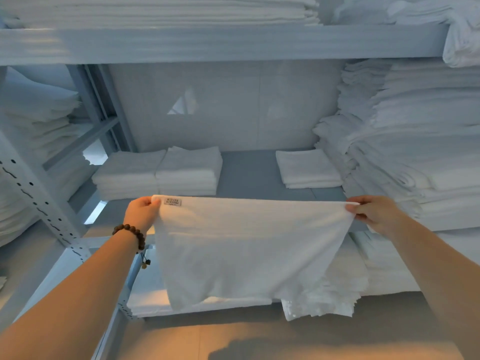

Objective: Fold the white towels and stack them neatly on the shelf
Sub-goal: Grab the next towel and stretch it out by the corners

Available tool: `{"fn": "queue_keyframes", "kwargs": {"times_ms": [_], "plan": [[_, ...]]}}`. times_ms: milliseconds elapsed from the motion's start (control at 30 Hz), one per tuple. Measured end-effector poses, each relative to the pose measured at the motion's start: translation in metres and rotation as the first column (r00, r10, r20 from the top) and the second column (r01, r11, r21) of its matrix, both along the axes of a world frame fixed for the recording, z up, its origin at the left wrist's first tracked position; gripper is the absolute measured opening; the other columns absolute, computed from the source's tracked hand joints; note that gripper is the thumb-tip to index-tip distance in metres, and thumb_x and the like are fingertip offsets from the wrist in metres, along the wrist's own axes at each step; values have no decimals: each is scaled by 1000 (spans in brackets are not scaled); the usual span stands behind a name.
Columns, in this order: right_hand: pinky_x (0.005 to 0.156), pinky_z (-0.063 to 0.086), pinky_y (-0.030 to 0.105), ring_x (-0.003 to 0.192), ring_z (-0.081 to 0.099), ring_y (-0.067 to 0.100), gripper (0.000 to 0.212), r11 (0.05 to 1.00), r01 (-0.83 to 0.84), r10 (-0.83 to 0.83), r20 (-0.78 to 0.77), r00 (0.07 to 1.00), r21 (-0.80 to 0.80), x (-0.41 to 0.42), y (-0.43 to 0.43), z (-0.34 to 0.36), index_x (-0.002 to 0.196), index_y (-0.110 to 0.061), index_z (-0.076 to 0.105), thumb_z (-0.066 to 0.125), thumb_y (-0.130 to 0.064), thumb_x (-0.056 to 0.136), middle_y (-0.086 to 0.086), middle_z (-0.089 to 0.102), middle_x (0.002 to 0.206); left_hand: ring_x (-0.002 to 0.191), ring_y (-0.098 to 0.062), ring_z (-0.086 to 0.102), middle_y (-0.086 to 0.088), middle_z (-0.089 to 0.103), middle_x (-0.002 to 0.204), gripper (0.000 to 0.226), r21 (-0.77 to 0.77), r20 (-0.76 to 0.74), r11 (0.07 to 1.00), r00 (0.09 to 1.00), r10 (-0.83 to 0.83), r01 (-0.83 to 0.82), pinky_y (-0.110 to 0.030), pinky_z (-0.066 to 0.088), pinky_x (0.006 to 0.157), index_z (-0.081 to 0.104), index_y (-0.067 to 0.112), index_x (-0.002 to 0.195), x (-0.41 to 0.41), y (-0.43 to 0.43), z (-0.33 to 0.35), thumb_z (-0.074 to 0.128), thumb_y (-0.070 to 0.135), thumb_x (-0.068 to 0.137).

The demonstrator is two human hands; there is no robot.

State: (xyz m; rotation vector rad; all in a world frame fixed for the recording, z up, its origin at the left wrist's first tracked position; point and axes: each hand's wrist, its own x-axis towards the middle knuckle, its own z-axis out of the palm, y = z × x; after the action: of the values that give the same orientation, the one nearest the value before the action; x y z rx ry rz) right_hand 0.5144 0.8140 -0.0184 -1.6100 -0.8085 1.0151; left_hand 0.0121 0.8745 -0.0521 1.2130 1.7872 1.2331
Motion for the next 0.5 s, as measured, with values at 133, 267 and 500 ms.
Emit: {"fn": "queue_keyframes", "kwargs": {"times_ms": [133,267,500], "plan": [[99,43,45,94,51,29,31,995,74,-73,20,997,-70,-15,2,-9,116,17,54,56,10,87,24,55,107,79,-28,60,-12,64,81,22,-154,227,987,970,87,-53,-38,53,75,63,6,78,10,1,-6,55,19,93],[89,50,41,74,58,26,29,990,99,-105,-58,993,-100,-32,6,-15,117,13,55,55,8,88,17,61,86,78,-23,65,-11,67,85,12,-188,482,979,861,163,-80,-37,55,67,60,4,82,28,-5,-9,60,12,90],[48,54,22,50,64,14,15,995,57,-80,-321,944,-80,-80,7,-15,77,-5,58,57,6,87,5,66,55,85,-25,68,-15,69,95,7,-66,533,997,846,5,35,-31,55,65,63,4,86,79,-23,-6,61,11,89]]}}
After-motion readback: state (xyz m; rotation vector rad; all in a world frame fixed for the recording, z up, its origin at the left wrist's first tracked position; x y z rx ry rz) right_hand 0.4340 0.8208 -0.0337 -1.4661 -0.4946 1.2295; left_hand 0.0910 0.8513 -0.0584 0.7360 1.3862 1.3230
